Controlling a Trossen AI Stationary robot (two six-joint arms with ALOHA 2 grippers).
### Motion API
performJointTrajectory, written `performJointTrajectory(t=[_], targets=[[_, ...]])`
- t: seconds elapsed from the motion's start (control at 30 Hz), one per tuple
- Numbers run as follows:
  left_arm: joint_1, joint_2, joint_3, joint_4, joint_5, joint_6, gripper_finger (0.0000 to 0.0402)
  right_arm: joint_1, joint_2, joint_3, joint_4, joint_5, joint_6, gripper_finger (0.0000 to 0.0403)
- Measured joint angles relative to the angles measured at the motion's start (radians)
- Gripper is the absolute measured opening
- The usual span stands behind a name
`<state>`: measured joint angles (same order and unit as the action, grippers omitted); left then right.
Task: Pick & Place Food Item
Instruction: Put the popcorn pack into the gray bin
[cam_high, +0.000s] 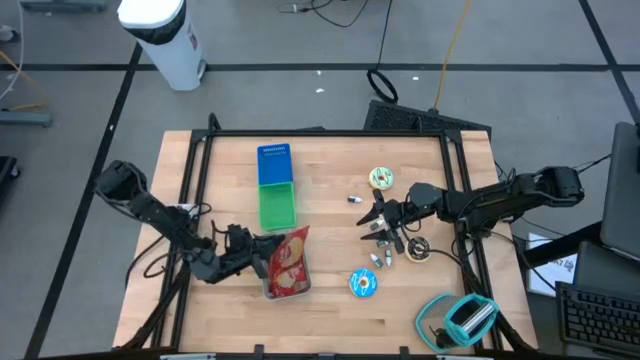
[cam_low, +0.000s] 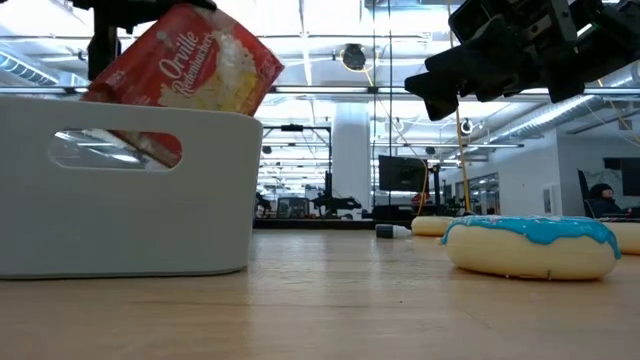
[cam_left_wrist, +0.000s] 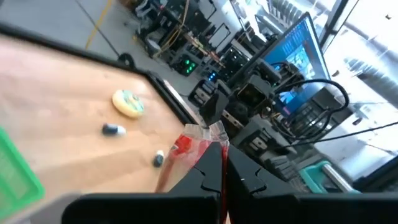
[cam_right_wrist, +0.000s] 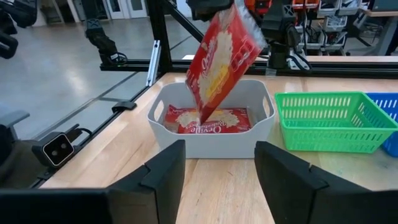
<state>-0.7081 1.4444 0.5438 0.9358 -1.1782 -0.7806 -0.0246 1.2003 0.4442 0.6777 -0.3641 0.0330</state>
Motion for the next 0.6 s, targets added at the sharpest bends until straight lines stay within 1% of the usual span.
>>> performJointTrajectory(t=[0.23,0.3,0.47,0.6], targets=[[-0.001,0.1,0.002,0.009,-0.008,-0.16,0.0,0.0,0.0,0.0,0.0,0.0,0.0,0.018],[-0.001,0.12,0.002,0.005,-0.004,-0.181,0.0,0.0,0.0,0.0,0.0,0.0,0.0,0.018],[-0.001,0.138,0.002,0.004,0.01,-0.154,0.0002,0.0,0.0,0.0,-0.001,0.0,0.0,0.0177],[0.001,0.138,0.002,0.004,0.061,-0.099,0.0011,0.0,0.0,0.0,-0.001,0.0,0.0,0.0177]])
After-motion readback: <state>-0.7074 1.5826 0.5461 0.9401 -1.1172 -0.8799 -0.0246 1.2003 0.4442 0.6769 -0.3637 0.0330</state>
